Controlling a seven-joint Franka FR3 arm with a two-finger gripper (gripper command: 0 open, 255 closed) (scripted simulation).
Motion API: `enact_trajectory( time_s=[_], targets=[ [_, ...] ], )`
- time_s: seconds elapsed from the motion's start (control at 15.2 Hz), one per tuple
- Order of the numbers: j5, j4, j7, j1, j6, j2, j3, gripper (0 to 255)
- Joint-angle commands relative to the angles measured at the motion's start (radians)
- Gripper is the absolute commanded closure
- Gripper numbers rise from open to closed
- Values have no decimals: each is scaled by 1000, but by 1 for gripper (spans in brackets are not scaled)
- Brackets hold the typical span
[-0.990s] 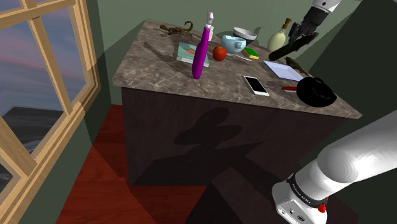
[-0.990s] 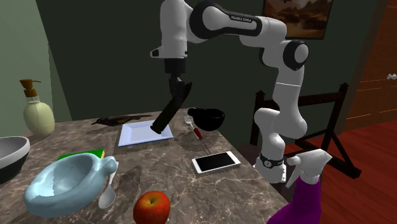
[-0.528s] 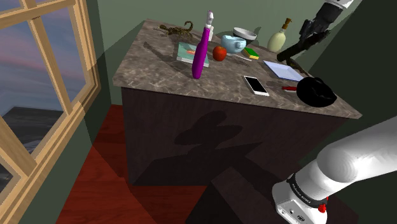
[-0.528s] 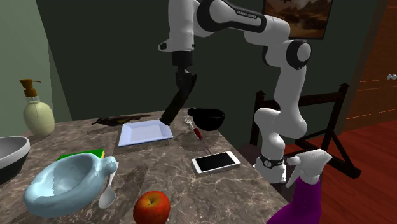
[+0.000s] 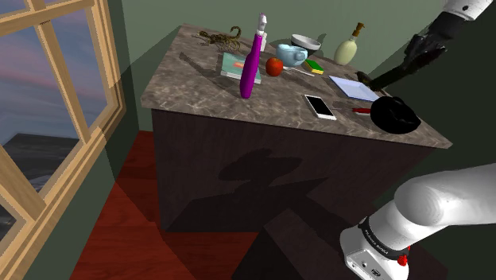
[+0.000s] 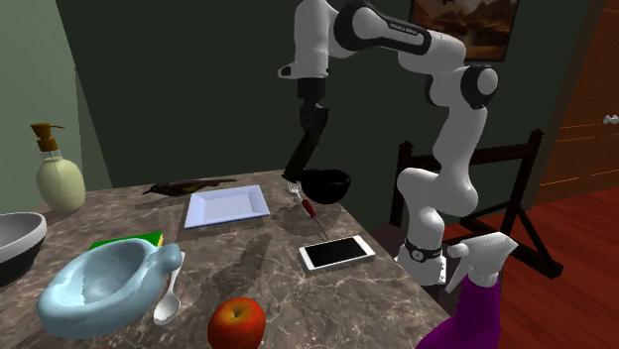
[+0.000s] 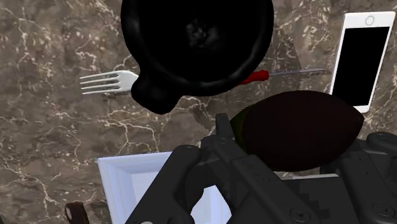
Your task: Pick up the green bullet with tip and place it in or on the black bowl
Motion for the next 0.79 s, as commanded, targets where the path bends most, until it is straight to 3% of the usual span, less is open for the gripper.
enact_trajectory(
  time_s=[0.0, 0.26, 0.73],
  targets=[
    [-23, -36, -18, -17, -23, -62, -6, 255],
    [-63, -82, -58, -49, -68, -156, -24, 255],
    [-77, -206, -55, -60, 18, -195, -30, 255]
  ],
)
